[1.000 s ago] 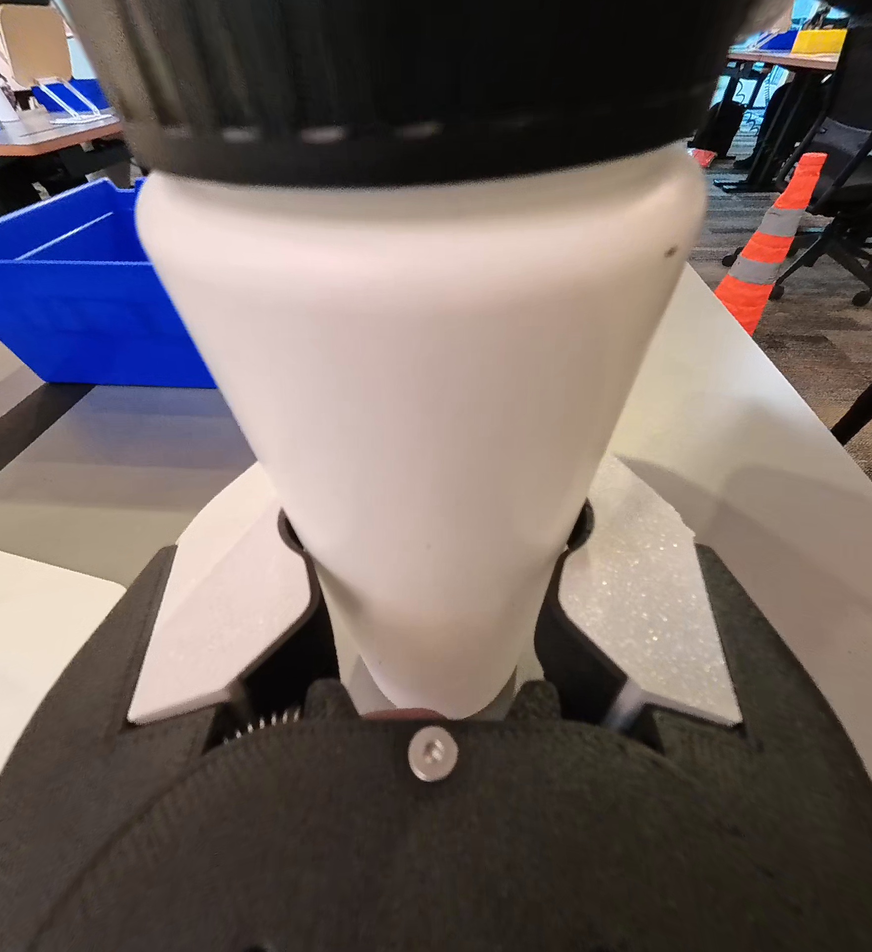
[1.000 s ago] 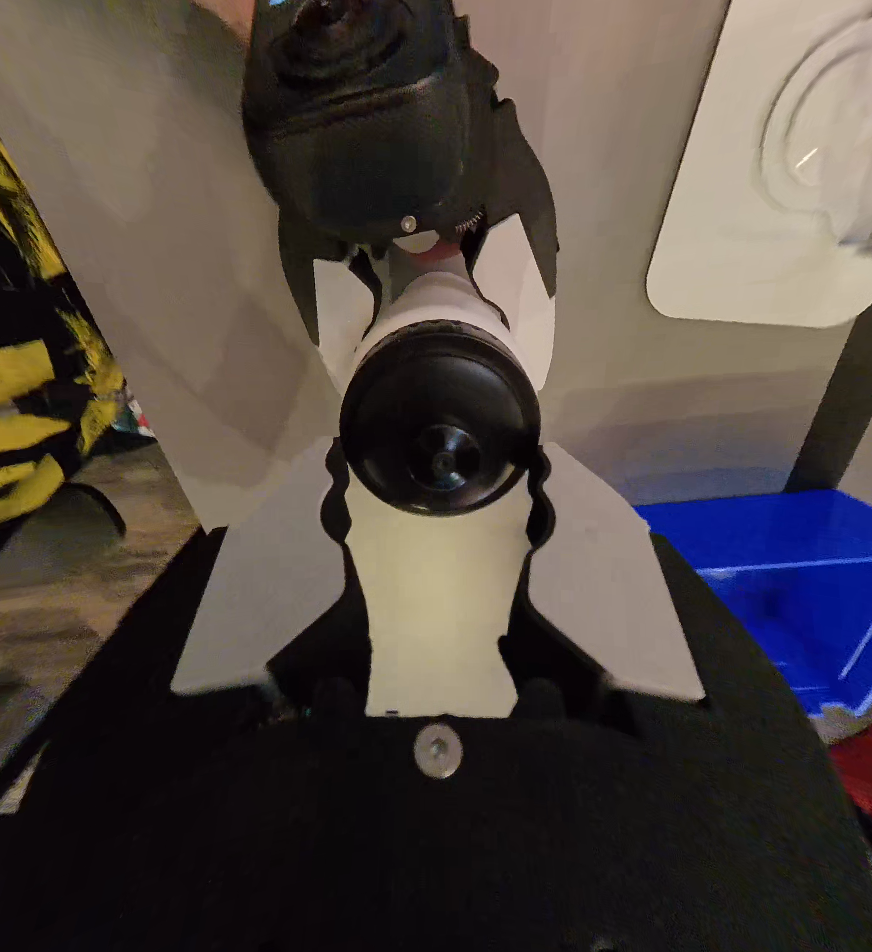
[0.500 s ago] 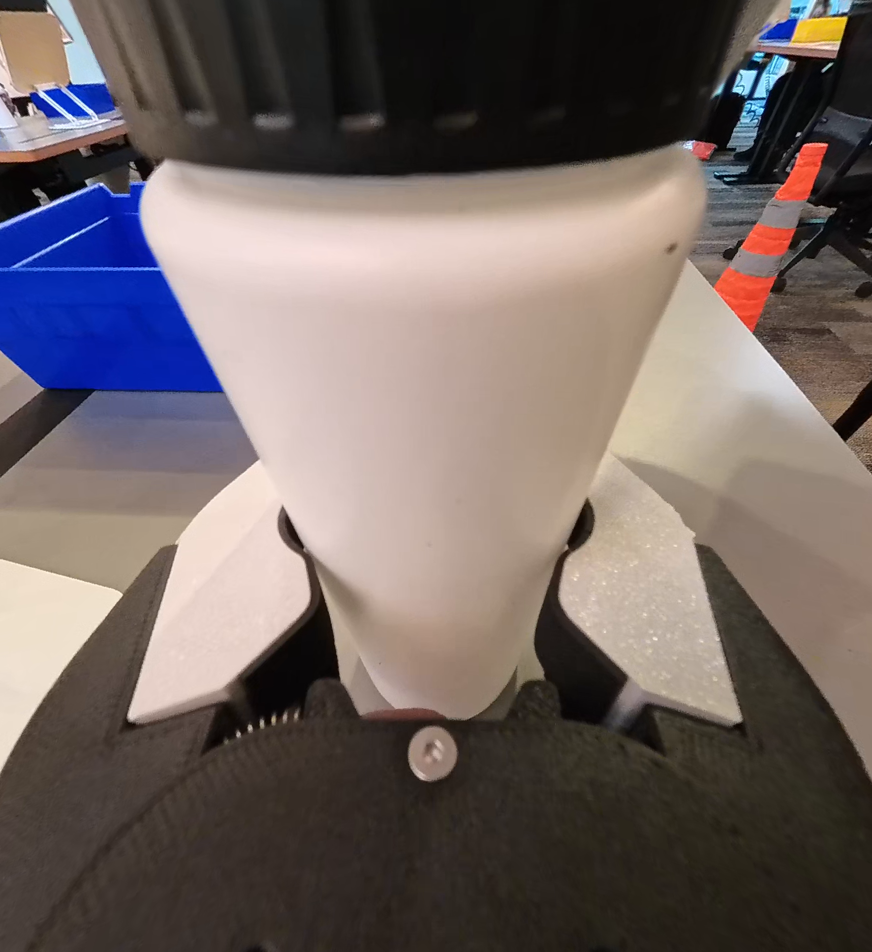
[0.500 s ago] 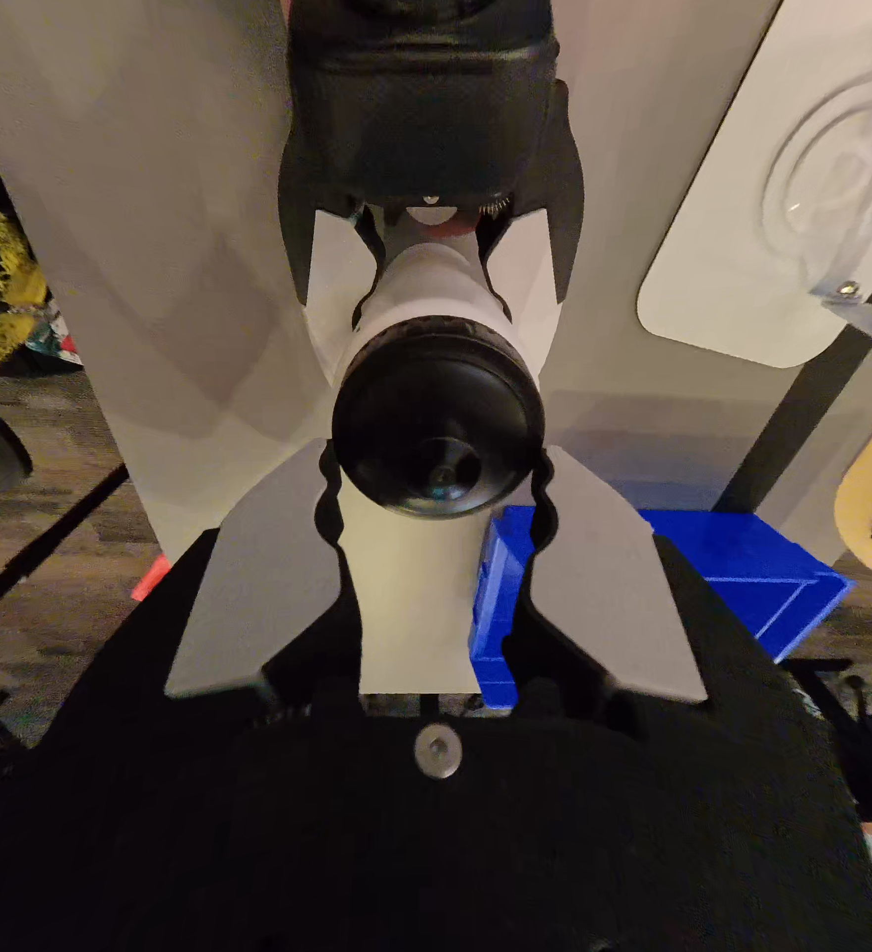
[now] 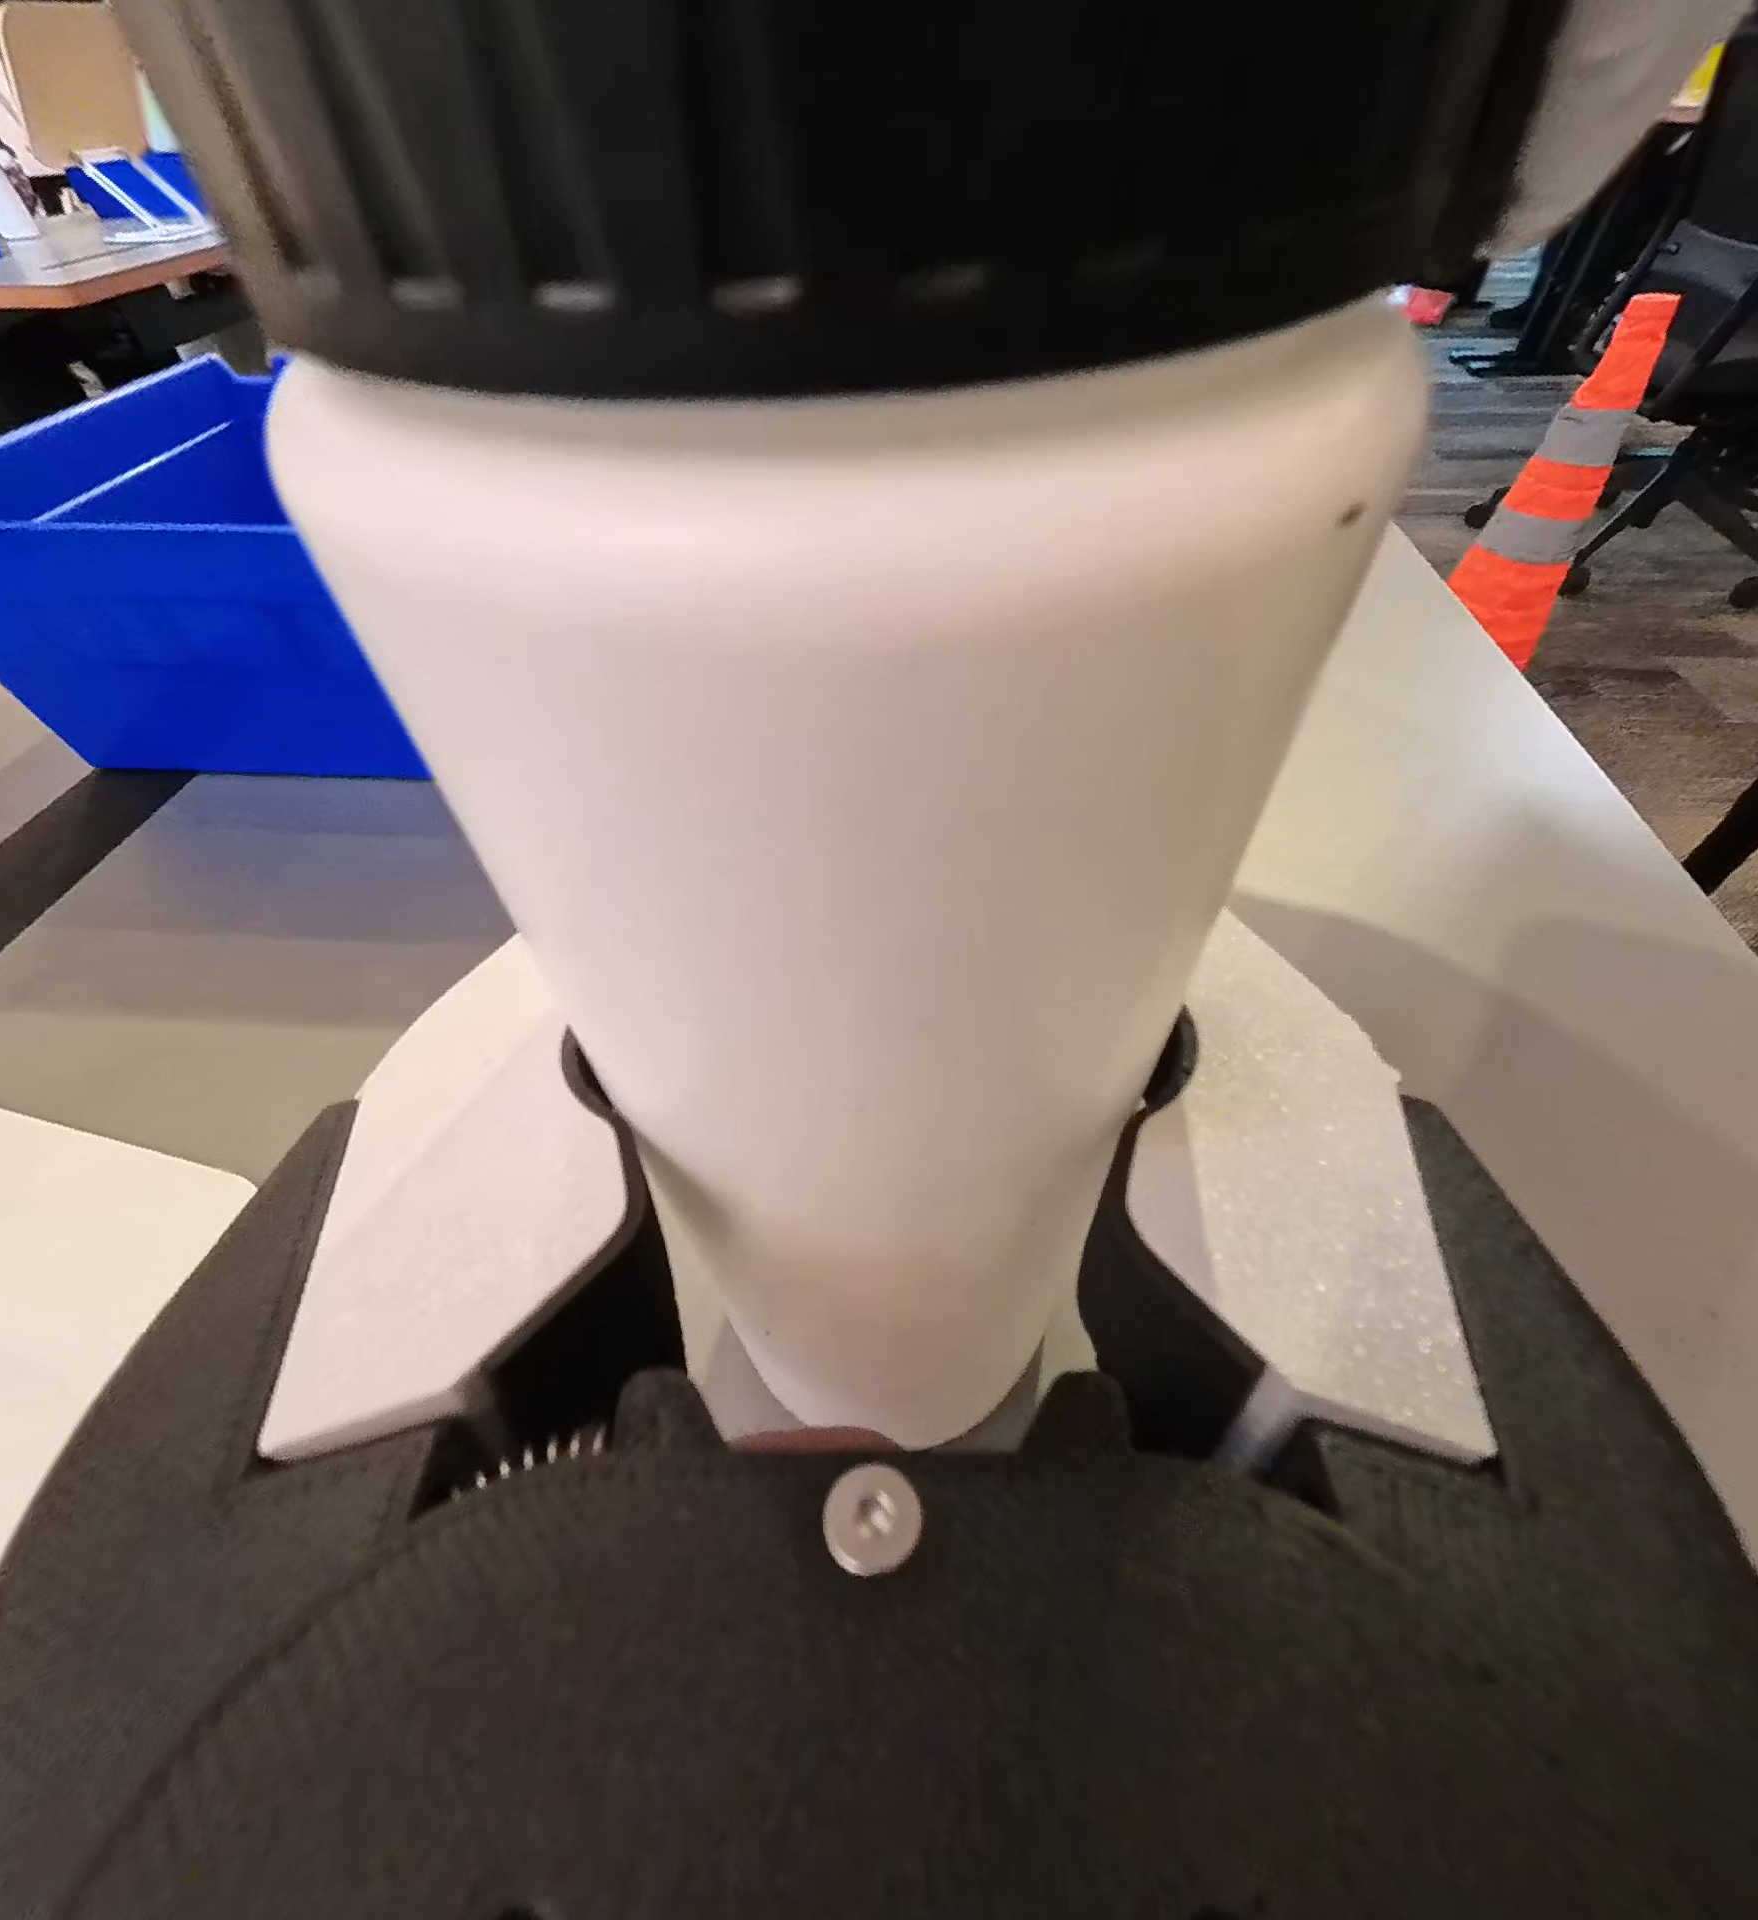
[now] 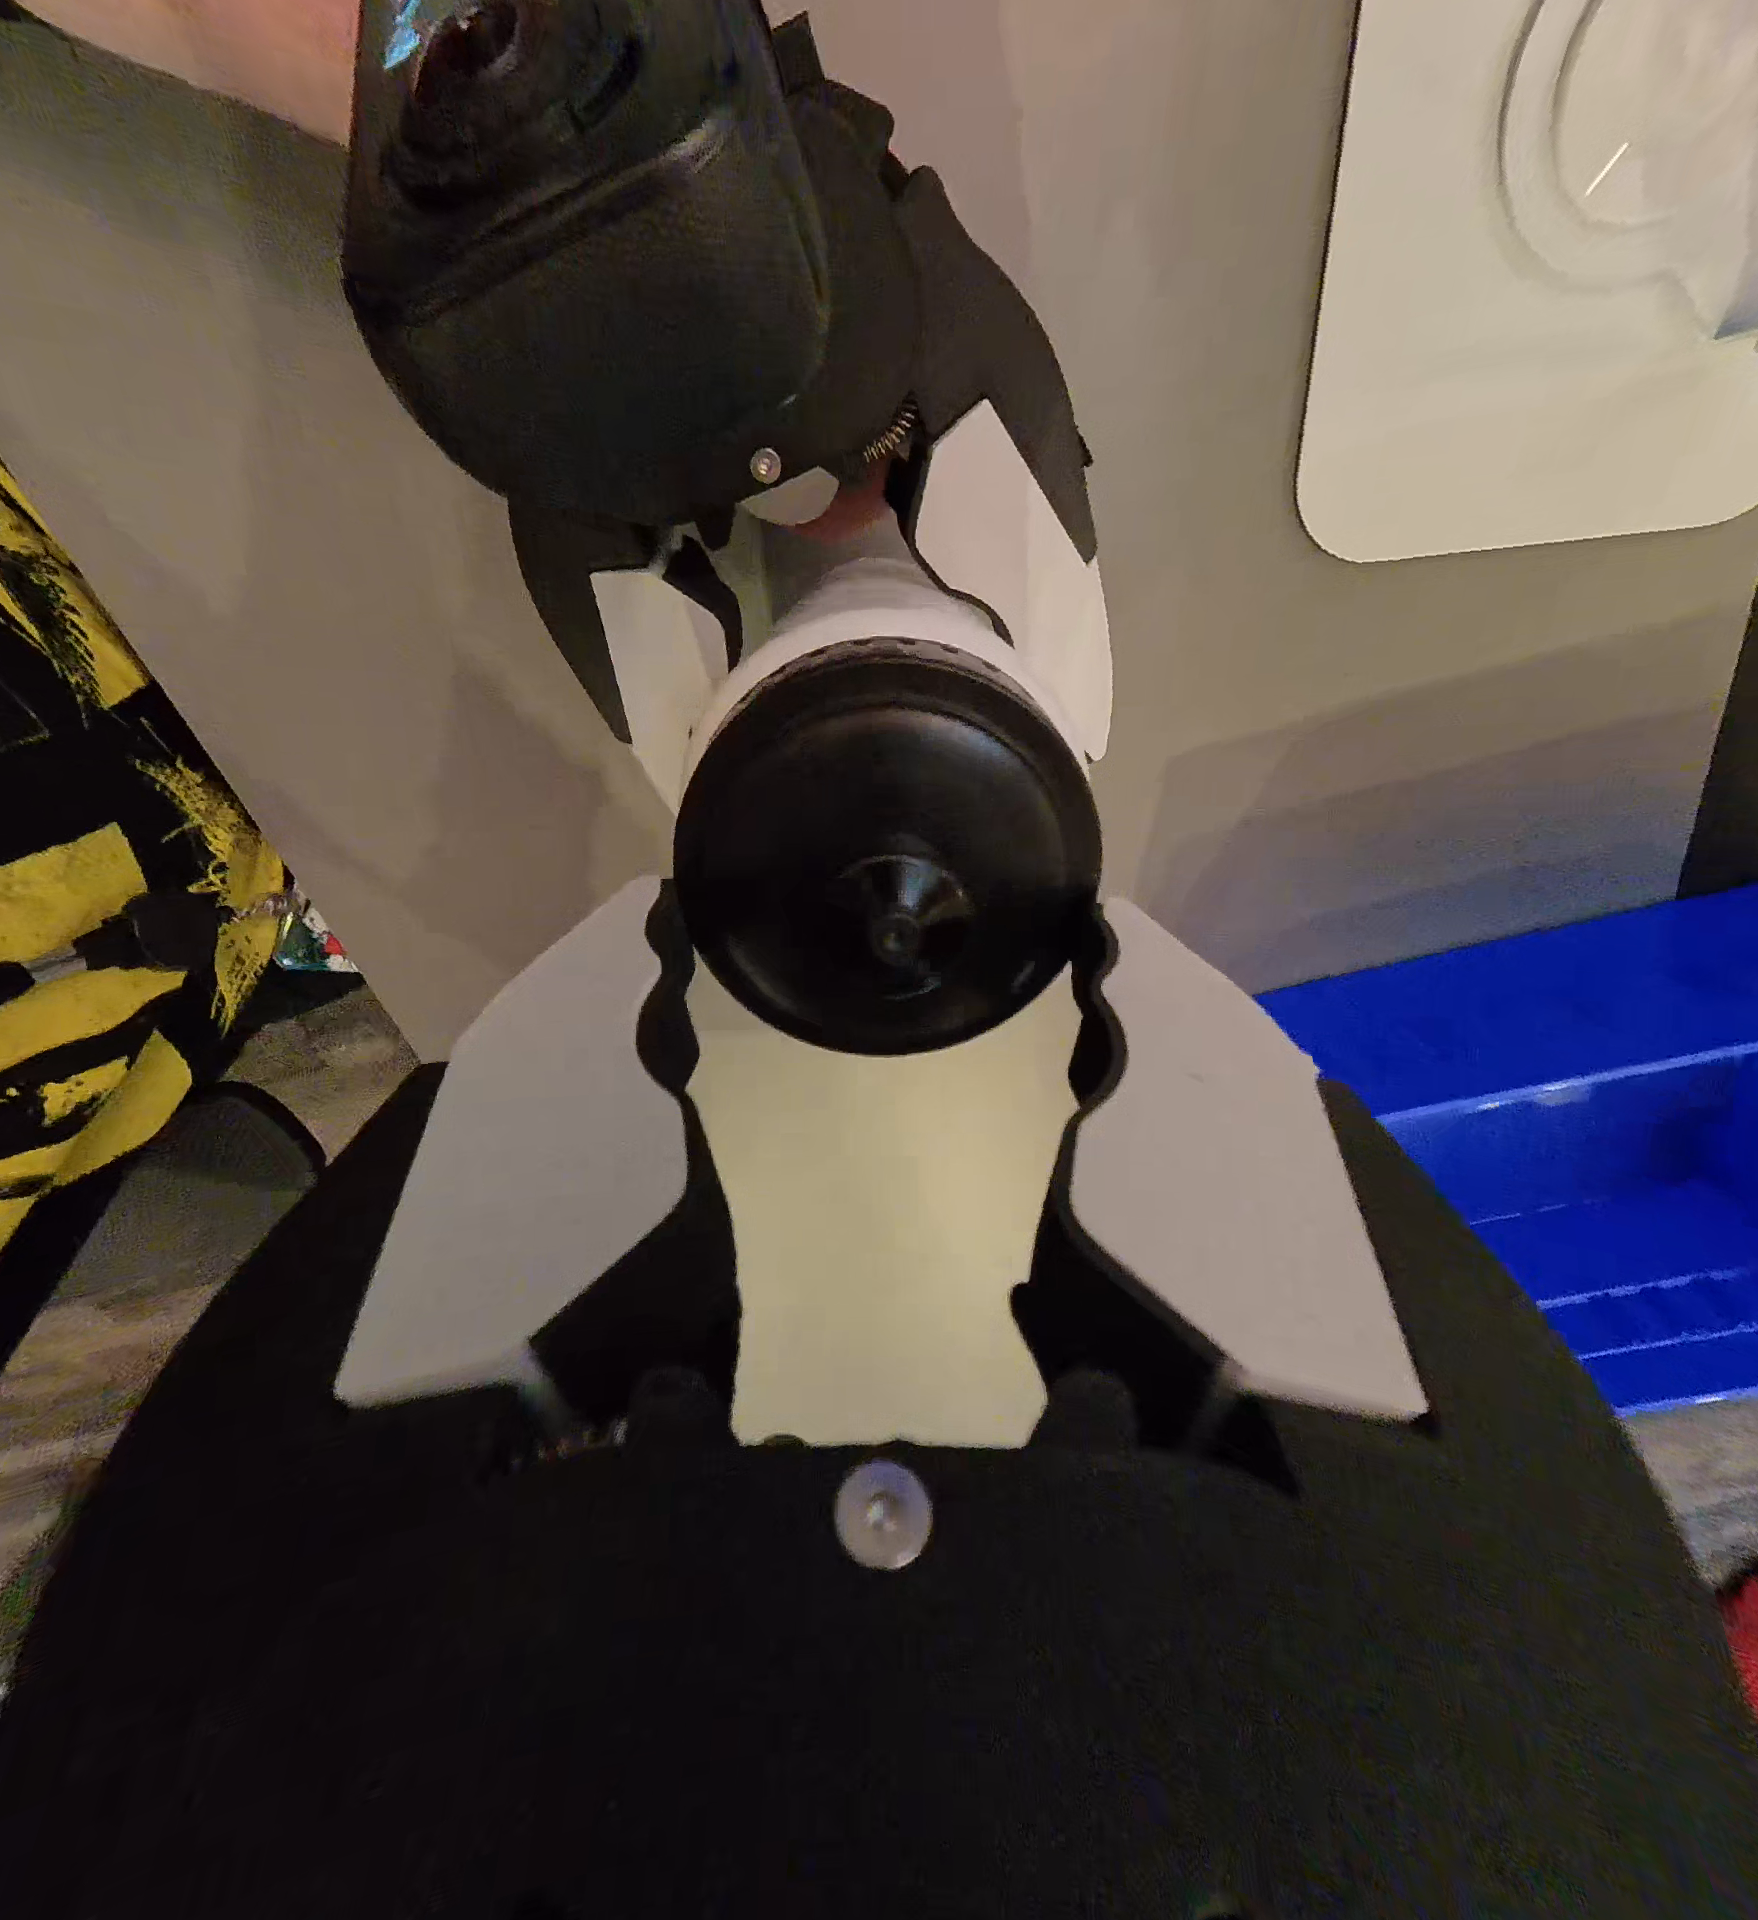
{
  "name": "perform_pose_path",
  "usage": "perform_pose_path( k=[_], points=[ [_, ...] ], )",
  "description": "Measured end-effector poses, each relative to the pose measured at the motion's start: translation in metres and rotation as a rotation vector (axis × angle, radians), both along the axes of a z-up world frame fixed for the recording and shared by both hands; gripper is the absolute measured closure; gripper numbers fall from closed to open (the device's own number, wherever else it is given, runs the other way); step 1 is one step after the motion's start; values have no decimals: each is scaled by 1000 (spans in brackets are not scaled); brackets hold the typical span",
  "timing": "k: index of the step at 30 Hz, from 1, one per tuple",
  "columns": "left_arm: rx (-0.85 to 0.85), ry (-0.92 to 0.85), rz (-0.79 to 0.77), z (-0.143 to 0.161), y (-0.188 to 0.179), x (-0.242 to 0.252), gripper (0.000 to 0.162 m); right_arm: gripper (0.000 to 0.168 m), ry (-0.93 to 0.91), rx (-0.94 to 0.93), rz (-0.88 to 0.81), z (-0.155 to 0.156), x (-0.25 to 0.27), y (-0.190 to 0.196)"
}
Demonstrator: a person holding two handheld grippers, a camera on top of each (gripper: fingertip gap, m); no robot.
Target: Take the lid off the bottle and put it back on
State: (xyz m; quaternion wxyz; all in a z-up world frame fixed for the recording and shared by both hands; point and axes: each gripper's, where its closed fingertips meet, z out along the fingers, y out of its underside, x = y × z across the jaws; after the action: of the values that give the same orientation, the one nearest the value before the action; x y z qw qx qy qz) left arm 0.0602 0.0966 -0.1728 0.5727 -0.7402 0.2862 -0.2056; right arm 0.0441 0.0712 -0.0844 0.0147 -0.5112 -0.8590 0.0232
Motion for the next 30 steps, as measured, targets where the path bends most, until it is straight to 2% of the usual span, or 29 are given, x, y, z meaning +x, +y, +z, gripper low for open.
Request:
perform_pose_path(
  k=[4,6,8,11,18,21,24,28,30],
  points=[
    [7,9,-10,0,0,3,62,91,-25,20,206,2,3,2],
    [7,7,-12,0,-1,3,62,93,-37,86,355,3,7,7],
    [6,8,-12,0,-1,3,62,99,-45,117,409,3,5,9],
    [2,-6,-12,0,-1,1,63,100,-46,83,386,3,2,9],
    [-7,-27,-9,1,-1,-2,63,101,-1,7,64,2,-2,3],
    [-7,-20,-7,1,-1,-2,63,101,8,8,-5,2,0,2],
    [0,1,-6,0,0,1,62,100,-31,36,50,2,6,3],
    [2,2,-16,0,-1,3,62,97,18,46,259,9,0,-1],
    [5,9,-20,0,-1,4,62,101,18,87,353,11,-1,0]
  ],
)
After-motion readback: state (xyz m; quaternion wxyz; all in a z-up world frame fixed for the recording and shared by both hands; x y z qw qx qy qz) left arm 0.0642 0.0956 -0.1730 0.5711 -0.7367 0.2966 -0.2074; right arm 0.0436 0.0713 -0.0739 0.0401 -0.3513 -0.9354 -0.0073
